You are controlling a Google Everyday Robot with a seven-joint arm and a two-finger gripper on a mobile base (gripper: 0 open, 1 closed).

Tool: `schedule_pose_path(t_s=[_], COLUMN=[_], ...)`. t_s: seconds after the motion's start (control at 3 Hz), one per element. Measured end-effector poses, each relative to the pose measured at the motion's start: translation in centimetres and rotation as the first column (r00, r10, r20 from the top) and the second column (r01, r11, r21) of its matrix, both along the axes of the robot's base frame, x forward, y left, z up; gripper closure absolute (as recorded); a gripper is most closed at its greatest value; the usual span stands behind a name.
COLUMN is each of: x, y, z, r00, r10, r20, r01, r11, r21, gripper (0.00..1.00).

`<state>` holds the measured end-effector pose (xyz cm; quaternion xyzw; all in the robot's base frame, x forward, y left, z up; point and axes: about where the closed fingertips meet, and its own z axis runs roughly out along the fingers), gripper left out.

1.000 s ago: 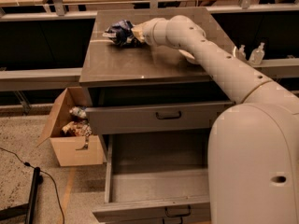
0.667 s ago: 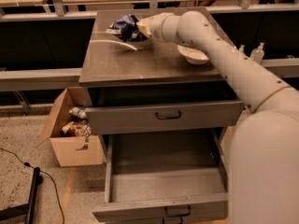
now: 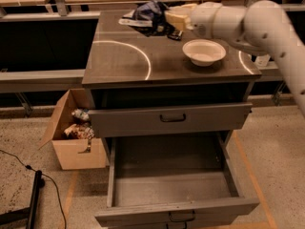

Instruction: Place blue chip bag into middle drawer

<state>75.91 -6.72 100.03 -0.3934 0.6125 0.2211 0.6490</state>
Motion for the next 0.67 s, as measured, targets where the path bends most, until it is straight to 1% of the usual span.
schedule_pose_path(t_s=[0.33,0.67], x=[-6.2,-11.7], y=[-2.9,-5.1], z=[-0.2,-2.1], r00=[0.9927,0.9691], r10=[0.12,0.245], r20=[0.01,0.029], r01=[-0.12,-0.241], r11=[0.993,0.966], r21=[-0.012,-0.091], gripper=[1.0,1.0])
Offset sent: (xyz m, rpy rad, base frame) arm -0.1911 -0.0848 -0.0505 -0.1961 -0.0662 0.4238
